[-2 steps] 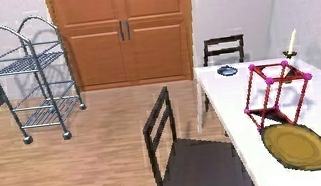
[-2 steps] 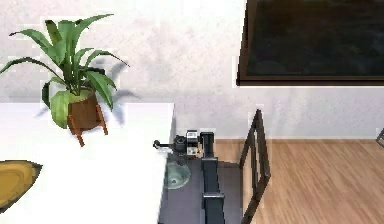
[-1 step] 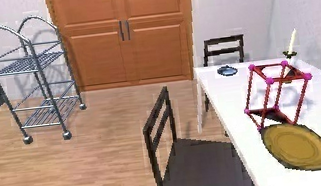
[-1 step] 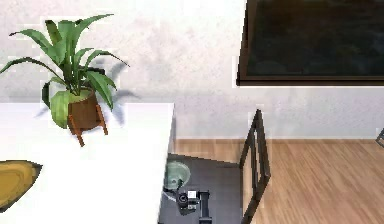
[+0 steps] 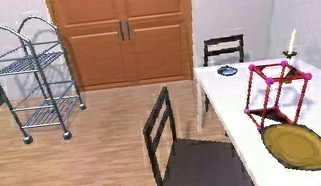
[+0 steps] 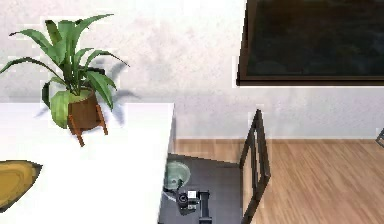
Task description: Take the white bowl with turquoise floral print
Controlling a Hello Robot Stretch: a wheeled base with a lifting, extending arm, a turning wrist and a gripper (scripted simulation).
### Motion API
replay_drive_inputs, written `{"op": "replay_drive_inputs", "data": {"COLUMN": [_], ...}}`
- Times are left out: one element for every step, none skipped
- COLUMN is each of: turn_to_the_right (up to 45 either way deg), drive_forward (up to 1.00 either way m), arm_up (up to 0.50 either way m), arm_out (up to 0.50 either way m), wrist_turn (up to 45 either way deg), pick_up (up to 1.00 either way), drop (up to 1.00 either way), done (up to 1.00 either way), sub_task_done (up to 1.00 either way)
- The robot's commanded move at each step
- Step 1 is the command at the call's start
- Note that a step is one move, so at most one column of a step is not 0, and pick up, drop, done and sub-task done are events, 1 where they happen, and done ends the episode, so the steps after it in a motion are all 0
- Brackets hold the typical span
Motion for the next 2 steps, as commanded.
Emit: {"op": "replay_drive_inputs", "data": {"turn_to_the_right": [0.0, 0.0], "drive_forward": [0.00, 0.00], "arm_up": [0.10, 0.00], "arm_out": [0.00, 0.00], "wrist_turn": [0.0, 0.0], "pick_up": [0.00, 0.00], "drop": [0.00, 0.00], "done": [0.00, 1.00], "sub_task_done": [0.00, 0.00]}}
